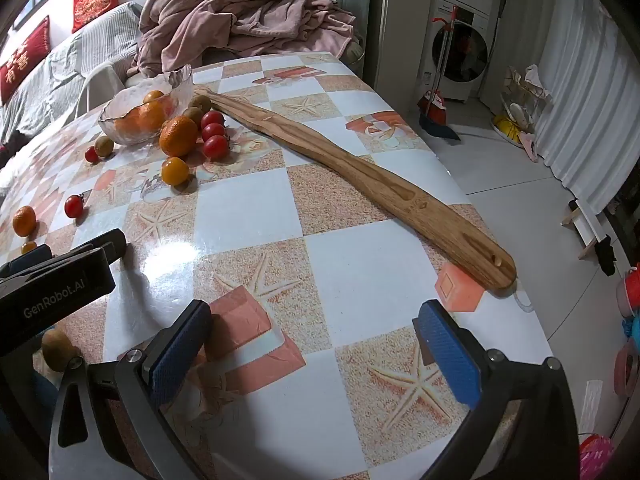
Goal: Organize fruits
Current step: 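Move both tools over the scattered fruits on the table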
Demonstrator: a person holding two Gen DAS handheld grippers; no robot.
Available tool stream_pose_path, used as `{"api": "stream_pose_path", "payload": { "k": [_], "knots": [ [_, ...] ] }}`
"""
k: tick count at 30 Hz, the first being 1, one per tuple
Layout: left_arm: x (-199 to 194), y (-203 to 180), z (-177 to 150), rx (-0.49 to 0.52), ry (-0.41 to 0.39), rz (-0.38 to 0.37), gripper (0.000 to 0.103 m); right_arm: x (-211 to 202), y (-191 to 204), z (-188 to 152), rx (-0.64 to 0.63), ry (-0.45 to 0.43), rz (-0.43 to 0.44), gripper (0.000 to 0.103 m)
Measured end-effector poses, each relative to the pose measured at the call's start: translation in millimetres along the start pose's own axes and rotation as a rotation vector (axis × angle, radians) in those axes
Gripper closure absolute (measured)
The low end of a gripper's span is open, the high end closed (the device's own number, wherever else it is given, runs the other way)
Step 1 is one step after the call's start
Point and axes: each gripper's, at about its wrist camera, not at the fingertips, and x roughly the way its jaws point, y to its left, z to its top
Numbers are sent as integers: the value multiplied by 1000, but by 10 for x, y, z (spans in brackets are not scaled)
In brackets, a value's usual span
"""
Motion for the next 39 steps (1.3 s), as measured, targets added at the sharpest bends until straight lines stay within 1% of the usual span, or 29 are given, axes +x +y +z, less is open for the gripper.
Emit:
{"api": "stream_pose_path", "payload": {
  "k": [3, 4, 6, 9, 11, 13, 14, 16, 17, 19, 22, 24, 25, 27, 33, 35, 39],
  "knots": [
    [2, 0, 8, 4, 6, 1, 0, 2, -1, 7, 0, 5, 0, 0],
    [2, 4, 20, 5, 26, 0, 0, 7, -1, 21, -1, 15, 0, 0],
    [-22, 24, 45, 7, 81, 10, 0, 34, -3, 86, -7, 68, 3, 0],
    [-186, 141, 104, 3, 92, -1, 0, 124, -1, 185, -39, 152, 16, 0],
    [-395, 230, 97, 5, 93, -9, 0, 130, 23, 239, -79, 212, 31, 0],
    [-647, 374, 41, 4, 80, 15, 0, 6, 63, 275, -97, 210, 69, 0],
    [-738, 463, 10, -2, 81, 28, 0, -78, 82, 288, -102, 202, 106, 0],
    [-912, 712, -55, -27, 124, 50, 0, -192, 129, 310, -116, 195, 172, 0],
    [-967, 827, -85, -39, 147, 61, 0, -240, 185, 315, -131, 208, 189, 0],
    [-1048, 987, -147, -54, 187, 89, 0, -278, 322, 308, -173, 270, 233, 0],
    [-1082, 1189, -249, -70, 250, 126, 0, -357, 466, 285, -188, 326, 286, 0],
    [-1089, 1302, -299, -79, 271, 143, 0, -391, 555, 268, -201, 351, 273, 0],
    [-1082, 1326, -314, -78, 280, 146, 0, -413, 602, 260, -209, 356, 253, 0],
    [-1045, 1348, -347, -60, 302, 147, 0, -463, 670, 249, -208, 351, 240, 0],
    [-977, 1344, -349, -22, 347, 98, 0, -516, 748, 247, -170, 367, 212, 0],
    [-969, 1342, -334, -21, 353, 96, 0, -552, 771, 258, -166, 361, 206, 0],
    [-936, 1323, -292, -25, 361, 58, 0, -574, 776, 256, -150, 365, 197, 0]
  ]
}}
